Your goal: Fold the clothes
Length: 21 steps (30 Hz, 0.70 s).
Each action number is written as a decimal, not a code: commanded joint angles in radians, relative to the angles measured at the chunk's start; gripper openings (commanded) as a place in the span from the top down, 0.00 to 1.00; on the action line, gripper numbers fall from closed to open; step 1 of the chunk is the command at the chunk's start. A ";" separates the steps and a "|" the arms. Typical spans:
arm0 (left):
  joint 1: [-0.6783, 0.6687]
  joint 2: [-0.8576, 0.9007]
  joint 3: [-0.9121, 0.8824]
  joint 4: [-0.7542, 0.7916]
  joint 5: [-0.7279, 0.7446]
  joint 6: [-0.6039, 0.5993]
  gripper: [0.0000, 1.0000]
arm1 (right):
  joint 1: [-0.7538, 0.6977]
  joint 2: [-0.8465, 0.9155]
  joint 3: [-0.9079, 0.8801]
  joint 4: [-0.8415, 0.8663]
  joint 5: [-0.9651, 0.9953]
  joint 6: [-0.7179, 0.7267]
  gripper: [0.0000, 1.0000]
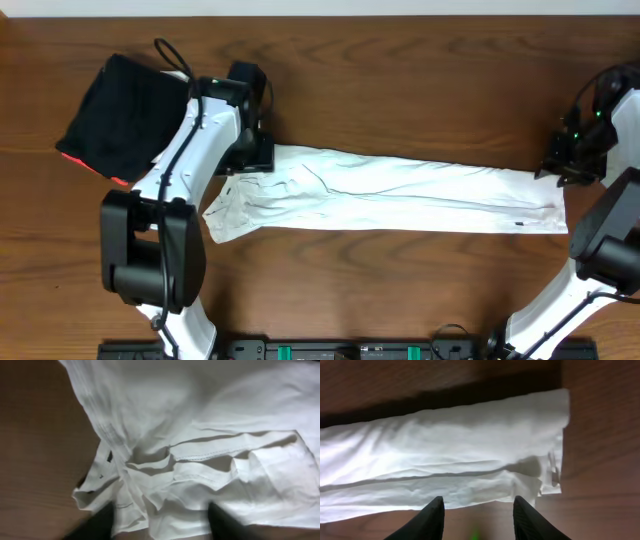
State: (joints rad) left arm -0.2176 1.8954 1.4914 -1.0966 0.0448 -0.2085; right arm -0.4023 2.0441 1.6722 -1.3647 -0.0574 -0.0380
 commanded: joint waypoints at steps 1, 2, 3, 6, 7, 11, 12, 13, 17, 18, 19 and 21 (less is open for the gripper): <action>0.005 -0.008 0.005 -0.005 -0.012 0.004 0.64 | 0.007 -0.020 0.005 0.002 -0.013 -0.027 0.57; 0.005 -0.008 0.003 -0.002 -0.012 0.004 0.64 | 0.007 -0.020 0.002 0.006 -0.008 -0.032 0.57; 0.005 -0.008 0.003 -0.002 -0.012 0.004 0.63 | 0.006 -0.020 0.002 0.011 0.003 -0.031 0.56; 0.005 -0.008 0.002 0.002 -0.012 0.004 0.49 | -0.002 -0.020 0.002 0.022 0.028 -0.031 0.55; 0.005 -0.008 0.002 0.002 -0.012 0.004 0.45 | -0.005 -0.020 0.002 0.025 0.031 -0.031 0.55; 0.007 -0.010 0.011 0.023 -0.011 0.004 0.39 | -0.031 -0.020 0.002 0.049 0.031 -0.031 0.54; 0.008 -0.011 0.017 0.029 -0.011 0.003 0.36 | -0.039 -0.020 0.002 0.056 0.031 -0.031 0.53; 0.010 -0.014 0.024 0.033 -0.011 -0.010 0.33 | -0.050 -0.020 0.002 0.064 0.032 -0.030 0.52; 0.015 -0.035 0.051 0.040 -0.011 -0.037 0.28 | -0.101 -0.020 0.002 0.099 0.031 0.006 0.49; 0.019 -0.046 0.054 0.042 -0.011 -0.038 0.27 | -0.115 -0.020 0.001 0.106 0.031 0.009 0.48; 0.025 -0.057 0.054 0.044 -0.011 -0.043 0.25 | -0.134 -0.020 0.000 0.114 0.031 0.009 0.47; 0.040 -0.077 0.054 0.045 -0.012 -0.073 0.24 | -0.166 -0.019 0.000 0.117 0.019 0.017 0.46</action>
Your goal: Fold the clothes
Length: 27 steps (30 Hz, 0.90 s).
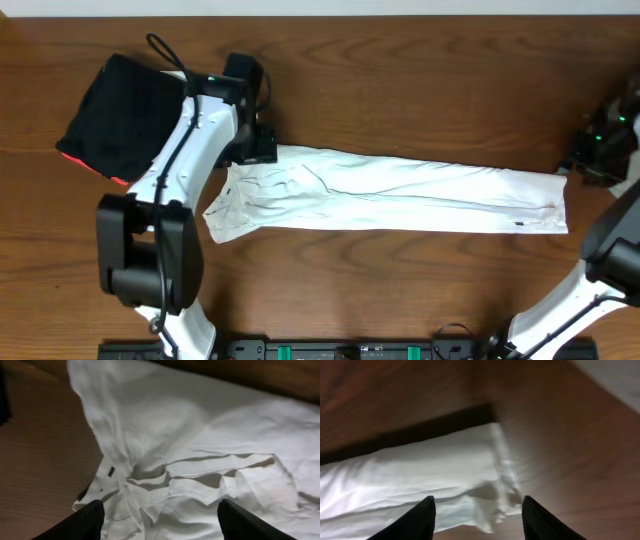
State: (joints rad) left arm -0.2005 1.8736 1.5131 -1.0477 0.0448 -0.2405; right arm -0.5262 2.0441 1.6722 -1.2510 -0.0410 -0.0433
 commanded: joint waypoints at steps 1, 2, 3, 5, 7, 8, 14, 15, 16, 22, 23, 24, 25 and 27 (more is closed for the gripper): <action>0.037 -0.065 0.032 -0.005 -0.012 -0.066 0.22 | -0.058 -0.019 -0.002 0.003 -0.021 0.019 0.44; 0.053 -0.074 0.032 -0.004 -0.011 -0.092 0.19 | -0.071 -0.020 -0.005 0.005 -0.040 0.018 0.41; 0.067 -0.079 0.032 -0.002 -0.011 -0.109 0.17 | -0.081 -0.020 -0.011 0.009 -0.056 0.008 0.37; 0.099 -0.084 0.032 -0.002 -0.011 -0.136 0.09 | -0.097 -0.020 -0.031 0.026 -0.099 -0.033 0.35; 0.124 -0.084 0.031 -0.002 -0.007 -0.136 0.04 | -0.106 -0.019 -0.059 0.048 -0.146 -0.067 0.33; 0.135 -0.084 0.031 -0.002 -0.007 -0.136 0.02 | -0.106 -0.019 -0.074 0.059 -0.166 -0.086 0.33; 0.198 -0.084 0.030 0.006 -0.005 -0.140 0.02 | -0.094 -0.019 -0.219 0.209 -0.170 -0.149 0.30; 0.208 -0.084 0.030 0.010 0.000 -0.140 0.02 | -0.091 -0.019 -0.244 0.236 -0.169 -0.149 0.29; 0.215 -0.084 0.030 0.010 0.004 -0.139 0.02 | -0.088 -0.019 -0.264 0.258 -0.169 -0.149 0.28; 0.243 -0.083 0.029 0.010 0.003 -0.139 0.02 | -0.050 -0.018 -0.355 0.349 -0.172 -0.149 0.16; 0.245 -0.083 0.029 0.011 0.003 -0.139 0.02 | -0.041 -0.018 -0.364 0.355 -0.169 -0.149 0.15; 0.244 -0.083 0.029 0.013 0.003 -0.139 0.02 | -0.033 -0.018 -0.369 0.356 -0.163 -0.149 0.15; 0.244 -0.083 0.029 0.015 0.003 -0.139 0.02 | -0.023 -0.018 -0.374 0.356 -0.144 -0.149 0.15; 0.244 -0.083 0.029 0.018 0.003 -0.139 0.02 | -0.005 -0.018 -0.379 0.351 -0.121 -0.148 0.17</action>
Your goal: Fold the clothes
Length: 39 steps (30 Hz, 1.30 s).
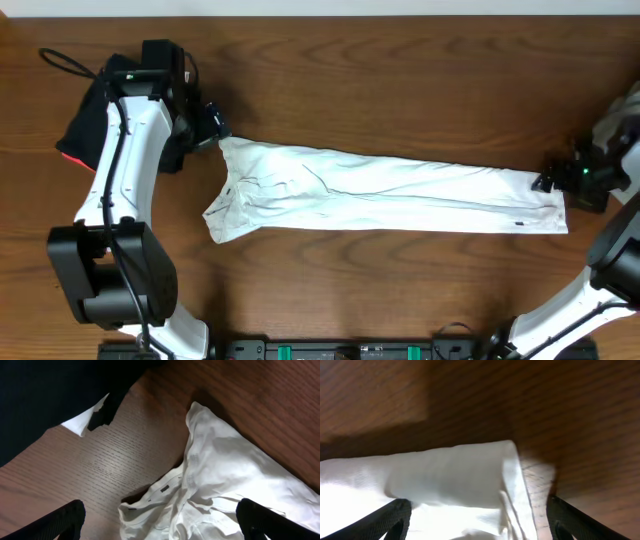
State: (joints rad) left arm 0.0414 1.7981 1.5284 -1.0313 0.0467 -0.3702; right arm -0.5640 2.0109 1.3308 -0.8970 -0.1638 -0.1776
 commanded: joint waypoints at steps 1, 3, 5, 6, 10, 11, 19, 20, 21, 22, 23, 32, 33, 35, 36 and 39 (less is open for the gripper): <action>0.002 -0.008 0.014 0.003 0.002 -0.010 0.02 | 0.047 0.016 -0.040 -0.012 0.015 -0.014 0.19; 0.002 -0.008 0.014 0.008 0.001 -0.010 0.02 | 0.069 0.016 -0.047 -0.023 0.055 0.000 0.22; 0.002 -0.008 0.014 0.013 0.002 -0.010 0.02 | 0.088 0.016 -0.060 -0.026 0.108 0.019 0.24; 0.002 -0.007 0.014 0.015 0.002 -0.010 0.02 | 0.097 0.016 -0.068 -0.026 0.134 0.030 0.25; 0.002 -0.008 0.014 0.020 0.002 -0.010 0.02 | 0.122 0.016 -0.095 -0.009 0.195 0.050 0.32; 0.002 -0.008 0.014 0.020 0.002 -0.009 0.02 | 0.125 0.016 -0.098 -0.006 0.197 0.050 0.34; 0.002 -0.008 0.014 0.020 0.001 -0.009 0.02 | 0.126 0.016 -0.100 0.009 0.197 0.054 0.96; 0.002 -0.008 0.014 0.020 0.001 -0.009 0.02 | 0.125 0.016 -0.099 0.015 0.197 0.065 0.99; 0.002 -0.008 0.014 0.020 0.001 -0.009 0.02 | 0.124 0.016 -0.095 0.019 0.197 0.072 0.99; 0.002 -0.008 0.014 0.020 0.001 -0.009 0.02 | 0.123 0.016 -0.090 0.021 0.197 0.072 0.99; 0.002 -0.008 0.014 0.020 0.001 -0.009 0.02 | 0.122 0.016 -0.082 0.023 0.197 0.072 0.99; 0.002 -0.008 0.014 0.019 0.001 -0.009 0.02 | 0.060 0.016 0.074 -0.070 0.279 0.103 0.99; 0.002 -0.008 0.014 0.019 0.001 -0.009 0.02 | 0.045 0.016 0.097 -0.085 0.279 0.103 0.99; 0.002 -0.008 0.014 0.019 0.001 -0.009 0.02 | 0.018 0.016 0.143 -0.114 0.277 0.102 0.99; 0.002 -0.008 0.014 0.020 0.001 -0.009 0.02 | 0.006 0.016 0.163 -0.127 0.266 0.102 0.99; 0.002 -0.008 0.014 0.020 0.001 -0.009 0.02 | -0.023 0.016 0.223 -0.152 0.242 0.101 0.99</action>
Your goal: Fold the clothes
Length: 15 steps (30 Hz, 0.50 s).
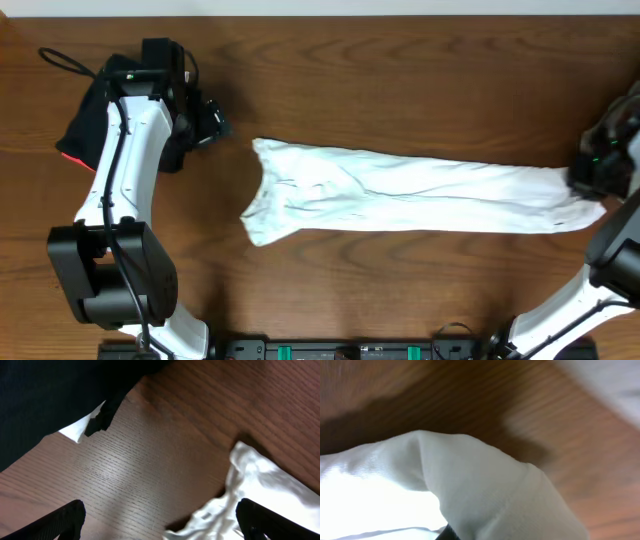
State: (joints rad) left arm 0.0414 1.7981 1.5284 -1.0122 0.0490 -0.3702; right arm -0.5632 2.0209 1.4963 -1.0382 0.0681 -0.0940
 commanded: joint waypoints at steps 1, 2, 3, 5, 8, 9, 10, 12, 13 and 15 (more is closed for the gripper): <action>0.002 -0.008 0.014 0.000 -0.001 -0.009 0.02 | -0.030 0.006 0.073 -0.015 0.014 0.012 0.99; 0.002 -0.008 0.014 0.000 -0.001 -0.009 0.02 | -0.036 0.006 0.091 -0.023 0.014 0.004 0.99; 0.002 -0.008 0.014 0.001 -0.001 -0.009 0.02 | -0.042 0.006 0.112 -0.035 0.013 0.002 0.99; 0.002 -0.008 0.014 0.001 -0.001 -0.009 0.02 | -0.046 0.006 0.156 -0.070 0.005 0.003 0.99; 0.002 -0.008 0.014 0.001 -0.001 -0.009 0.02 | -0.041 0.006 0.209 -0.125 -0.021 0.003 0.99; 0.002 -0.008 0.014 0.001 -0.001 -0.009 0.02 | -0.038 0.006 0.227 -0.148 -0.046 0.003 0.99; 0.002 -0.008 0.014 0.001 -0.001 -0.009 0.02 | -0.035 0.005 0.240 -0.164 -0.069 0.004 0.99; 0.002 -0.007 0.014 0.001 -0.001 -0.009 0.02 | -0.024 0.005 0.267 -0.204 -0.122 0.007 0.99; 0.002 -0.008 0.014 0.001 -0.001 -0.009 0.02 | -0.013 0.004 0.282 -0.231 -0.141 0.026 0.99; 0.002 -0.008 0.014 0.001 -0.001 -0.009 0.02 | 0.008 0.002 0.299 -0.275 -0.159 0.038 0.99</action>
State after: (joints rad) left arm 0.0414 1.7981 1.5284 -1.0122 0.0490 -0.3702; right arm -0.5892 2.0220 1.7576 -1.2861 -0.0193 -0.0845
